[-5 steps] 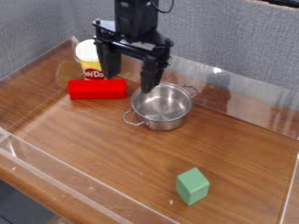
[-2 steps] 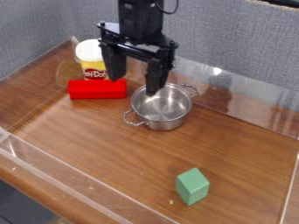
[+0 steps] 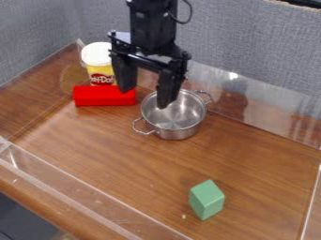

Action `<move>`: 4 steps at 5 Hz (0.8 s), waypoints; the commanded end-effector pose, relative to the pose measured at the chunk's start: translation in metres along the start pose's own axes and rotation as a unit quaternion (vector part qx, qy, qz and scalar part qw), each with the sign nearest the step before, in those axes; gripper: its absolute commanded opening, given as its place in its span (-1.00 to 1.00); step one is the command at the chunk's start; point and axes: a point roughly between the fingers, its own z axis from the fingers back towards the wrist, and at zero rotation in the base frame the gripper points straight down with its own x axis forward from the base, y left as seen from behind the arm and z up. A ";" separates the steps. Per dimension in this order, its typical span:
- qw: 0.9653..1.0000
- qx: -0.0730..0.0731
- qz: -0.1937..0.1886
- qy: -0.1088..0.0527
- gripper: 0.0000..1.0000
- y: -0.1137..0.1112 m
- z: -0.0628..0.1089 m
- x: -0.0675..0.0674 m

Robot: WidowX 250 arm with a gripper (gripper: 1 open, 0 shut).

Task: Put green object to the right side of the table

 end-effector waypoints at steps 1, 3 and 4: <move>1.000 0.003 0.003 -0.031 1.00 0.006 0.017 0.010; 0.999 0.003 -0.007 -0.035 1.00 -0.001 0.025 0.003; 0.999 0.002 -0.011 -0.037 1.00 -0.005 0.028 -0.001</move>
